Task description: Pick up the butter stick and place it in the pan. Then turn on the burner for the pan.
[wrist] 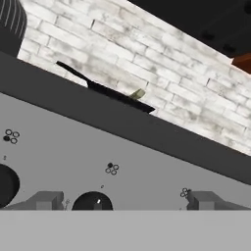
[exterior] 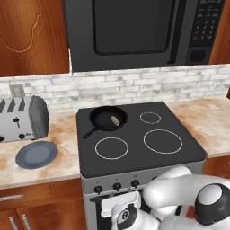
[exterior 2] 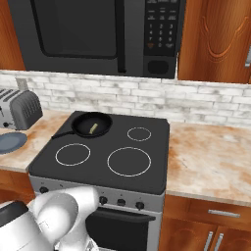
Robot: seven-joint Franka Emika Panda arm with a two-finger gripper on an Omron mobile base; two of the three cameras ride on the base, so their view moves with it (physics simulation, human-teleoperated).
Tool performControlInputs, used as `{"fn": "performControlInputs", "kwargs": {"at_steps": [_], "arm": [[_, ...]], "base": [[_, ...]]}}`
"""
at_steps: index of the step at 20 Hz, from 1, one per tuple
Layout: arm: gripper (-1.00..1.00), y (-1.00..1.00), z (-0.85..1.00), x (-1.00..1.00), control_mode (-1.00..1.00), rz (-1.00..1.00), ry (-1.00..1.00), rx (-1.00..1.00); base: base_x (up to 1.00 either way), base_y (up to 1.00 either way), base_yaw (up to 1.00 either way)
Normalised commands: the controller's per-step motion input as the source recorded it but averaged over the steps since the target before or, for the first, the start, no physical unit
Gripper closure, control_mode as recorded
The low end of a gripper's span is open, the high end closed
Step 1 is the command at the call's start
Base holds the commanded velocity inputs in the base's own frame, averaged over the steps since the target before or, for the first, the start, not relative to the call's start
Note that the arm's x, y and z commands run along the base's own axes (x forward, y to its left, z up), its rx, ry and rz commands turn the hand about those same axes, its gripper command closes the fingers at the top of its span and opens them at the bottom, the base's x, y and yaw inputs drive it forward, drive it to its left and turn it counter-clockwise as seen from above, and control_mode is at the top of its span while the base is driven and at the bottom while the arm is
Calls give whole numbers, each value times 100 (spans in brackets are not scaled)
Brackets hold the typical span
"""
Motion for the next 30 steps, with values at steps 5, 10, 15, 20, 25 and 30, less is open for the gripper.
{"fn": "performControlInputs", "kwargs": {"at_steps": [5, 10, 15, 20, 25, 30], "arm": [[-100, -46, -16, 36, -100, 10, 0, 7], [-100, -32, -14, 33, -100, 9, -2, 8], [-100, -14, -8, 32, -100, 9, -7, 9], [-100, -25, -1, 35, -100, 8, -7, 13], [-100, -34, -1, 32, -100, 7, -3, 13], [-100, -36, -1, 12, -100, 1, -1, 13]], "base": [[0, 0, 0], [0, 0, 0], [0, 0, 0], [0, 0, 0], [0, 0, 0], [0, 0, 0]]}}
